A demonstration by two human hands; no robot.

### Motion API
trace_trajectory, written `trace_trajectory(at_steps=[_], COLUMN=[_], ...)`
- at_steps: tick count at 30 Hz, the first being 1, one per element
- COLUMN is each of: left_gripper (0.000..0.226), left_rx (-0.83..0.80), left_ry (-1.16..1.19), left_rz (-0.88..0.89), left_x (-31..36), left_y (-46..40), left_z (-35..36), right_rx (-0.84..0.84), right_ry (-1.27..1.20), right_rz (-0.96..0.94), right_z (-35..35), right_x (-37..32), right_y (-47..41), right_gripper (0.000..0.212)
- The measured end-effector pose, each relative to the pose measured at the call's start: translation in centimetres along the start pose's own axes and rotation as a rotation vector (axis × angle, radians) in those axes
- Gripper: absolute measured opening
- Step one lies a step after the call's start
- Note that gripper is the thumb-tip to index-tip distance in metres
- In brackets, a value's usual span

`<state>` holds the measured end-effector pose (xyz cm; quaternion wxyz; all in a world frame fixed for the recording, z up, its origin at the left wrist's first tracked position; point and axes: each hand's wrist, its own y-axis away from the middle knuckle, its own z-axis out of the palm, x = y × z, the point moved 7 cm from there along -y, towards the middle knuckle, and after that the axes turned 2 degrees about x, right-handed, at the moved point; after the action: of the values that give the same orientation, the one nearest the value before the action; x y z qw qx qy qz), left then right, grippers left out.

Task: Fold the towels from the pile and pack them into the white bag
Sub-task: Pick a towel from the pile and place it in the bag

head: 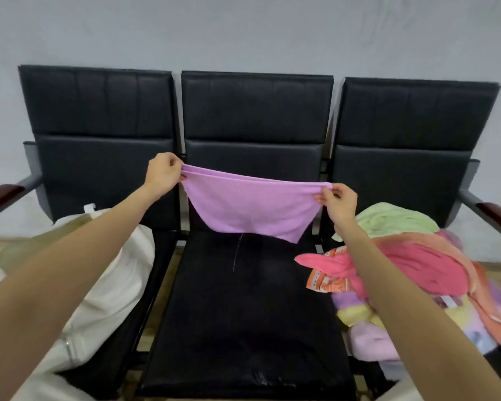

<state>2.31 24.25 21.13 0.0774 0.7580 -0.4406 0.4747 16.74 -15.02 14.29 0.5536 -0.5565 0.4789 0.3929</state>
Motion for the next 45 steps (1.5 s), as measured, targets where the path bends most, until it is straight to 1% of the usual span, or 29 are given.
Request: trace_trajectory(at_steps=[3,6,7,10,12,13,15,16,18,22,23,25,27,29,31,33,35,38,40,41,43,45], left_gripper=[0.025,0.026,0.026,0.023,0.022,0.022,0.023,0.023,0.022,0.018,0.017,0.016,0.016,0.017,0.021,0.023,0.028,0.036,0.041,0.042,0.037,0.027], left_rx=[-0.056,-0.111,-0.123,-0.188,-0.24,-0.264,-0.307,-0.324,-0.367,-0.456,-0.471,-0.489,-0.485,-0.459,-0.42,-0.398,-0.442,-0.619,-0.742,-0.763,-0.736,-0.693], left_ry=[-0.001,-0.027,-0.054,-0.142,-0.187,-0.199,-0.237,-0.261,-0.306,-0.438,-0.484,-0.587,-0.726,-0.908,-0.981,-0.888,-0.664,-0.386,-0.282,-0.25,-0.196,-0.152], left_rz=[-0.023,-0.104,-0.135,-0.227,-0.279,-0.302,-0.333,-0.337,-0.333,-0.189,-0.142,-0.075,-0.05,-0.066,-0.075,-0.002,0.116,0.256,0.297,0.31,0.324,0.312], left_x=[-2.3,-6.7,-8.6,-13.7,-16.8,-18.2,-20.7,-21.6,-23.2,-24.3,-24.3,-24.2,-24.2,-24.0,-23.2,-21.6,-19.3,-15.3,-13.2,-12.5,-11.3,-10.4], left_y=[2.2,5.2,6.4,11.3,15.1,17.0,20.5,22.0,24.3,26.5,26.7,27.1,27.4,27.6,27.9,28.5,29.8,33.2,34.9,35.4,35.5,35.2], left_z=[1.0,2.5,3.2,5.4,6.9,7.4,8.1,8.1,8.1,8.0,8.0,7.8,7.7,7.6,8.2,10.1,13.2,19.1,22.6,24.1,26.0,26.8], right_rx=[-0.021,-0.054,-0.06,-0.07,-0.104,-0.128,-0.194,-0.231,-0.298,-0.371,-0.379,-0.416,-0.477,-0.544,-0.59,-0.622,-0.64,-0.653,-0.647,-0.646,-0.644,-0.635], right_ry=[0.023,0.074,0.088,0.109,0.136,0.181,0.268,0.309,0.386,0.513,0.546,0.628,0.675,0.687,0.677,0.66,0.625,0.582,0.546,0.529,0.52,0.546], right_rz=[0.012,0.084,0.12,0.263,0.344,0.373,0.431,0.454,0.474,0.444,0.421,0.358,0.291,0.234,0.177,0.156,0.145,0.14,0.149,0.153,0.134,0.08], right_z=[-0.2,-0.3,-0.2,-0.2,-0.2,-0.3,-0.5,-0.6,-0.8,-1.4,-1.6,-1.9,-2.0,-2.1,-2.2,-2.4,-2.6,-2.8,-3.0,-3.1,-3.2,-3.2], right_x=[1.6,4.8,6.2,10.8,14.4,16.2,19.3,20.5,22.0,22.6,22.5,22.0,21.7,21.4,21.1,20.9,20.6,20.2,20.1,20.1,20.1,20.0], right_y=[1.4,4.2,5.4,9.7,12.8,14.3,17.2,18.4,20.5,22.8,23.0,23.4,23.8,24.3,24.6,24.8,24.9,25.0,24.9,24.8,24.6,24.2], right_gripper=[0.013,0.004,0.005,0.024,0.028,0.026,0.011,0.008,0.011,0.027,0.027,0.018,0.009,0.007,0.011,0.016,0.017,0.019,0.017,0.016,0.018,0.016])
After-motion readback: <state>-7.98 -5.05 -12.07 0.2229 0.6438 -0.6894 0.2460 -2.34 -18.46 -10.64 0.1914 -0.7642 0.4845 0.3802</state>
